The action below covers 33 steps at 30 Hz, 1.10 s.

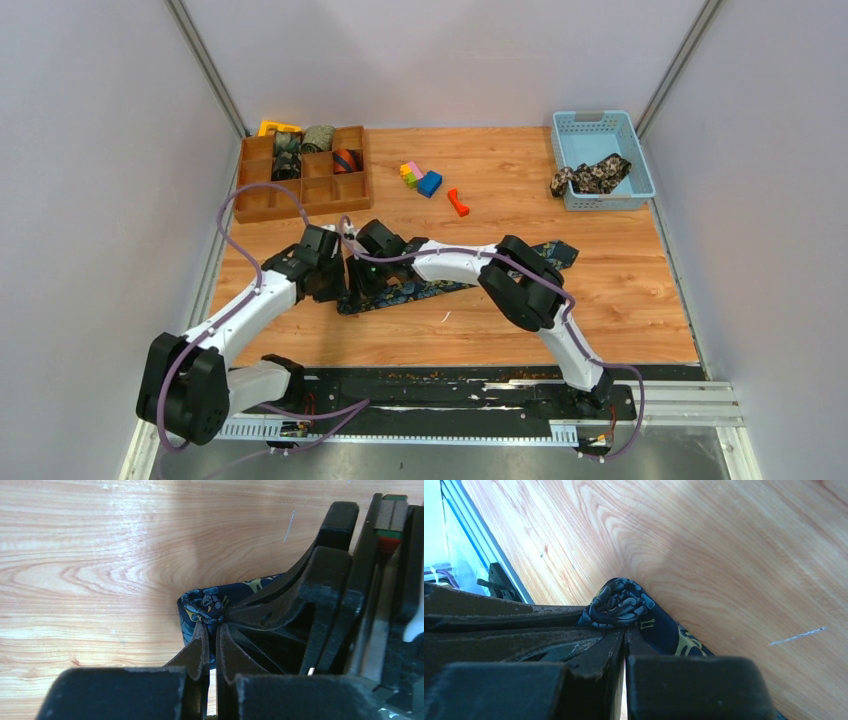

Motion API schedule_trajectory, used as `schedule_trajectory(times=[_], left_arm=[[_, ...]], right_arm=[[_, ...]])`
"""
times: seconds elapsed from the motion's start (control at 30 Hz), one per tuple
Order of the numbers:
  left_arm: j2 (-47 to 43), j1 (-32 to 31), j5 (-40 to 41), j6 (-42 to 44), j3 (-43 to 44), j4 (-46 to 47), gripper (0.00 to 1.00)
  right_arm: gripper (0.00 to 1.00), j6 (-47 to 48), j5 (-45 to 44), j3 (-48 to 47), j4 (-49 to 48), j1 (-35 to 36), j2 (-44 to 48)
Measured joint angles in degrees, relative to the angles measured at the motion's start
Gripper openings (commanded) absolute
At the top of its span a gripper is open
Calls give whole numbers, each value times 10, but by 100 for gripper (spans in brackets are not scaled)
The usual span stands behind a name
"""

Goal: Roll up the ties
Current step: Roll the tie at the center of the board.

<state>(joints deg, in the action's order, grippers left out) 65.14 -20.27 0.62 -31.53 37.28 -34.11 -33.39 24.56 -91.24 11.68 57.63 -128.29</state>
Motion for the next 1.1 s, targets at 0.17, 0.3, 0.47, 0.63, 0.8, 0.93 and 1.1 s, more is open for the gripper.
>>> schedule_trajectory(times=[0.17,0.3,0.47,0.63,0.8,0.93,1.1], left_arm=[[24,-23,21,-1,11,0,0],[42,-40,37,-3,22,-1,0],[67,-57,47,-7,34,8,0],[86,-73,56,-14,36,21,0],[104,-89,65,-20,38,29,0],[114,-97,71,-26,41,33,4],[120,-98,68,-35,43,39,24]], right_arm=[[3,-4,1,17,-18,-2,0],[3,-9,9,31,-35,-7,3],[4,-9,10,58,-43,-19,20],[5,-7,6,79,-34,-27,40],[5,6,-9,98,-13,-32,74],[5,21,-24,115,-8,-32,114],[6,34,-42,143,-4,-34,161]])
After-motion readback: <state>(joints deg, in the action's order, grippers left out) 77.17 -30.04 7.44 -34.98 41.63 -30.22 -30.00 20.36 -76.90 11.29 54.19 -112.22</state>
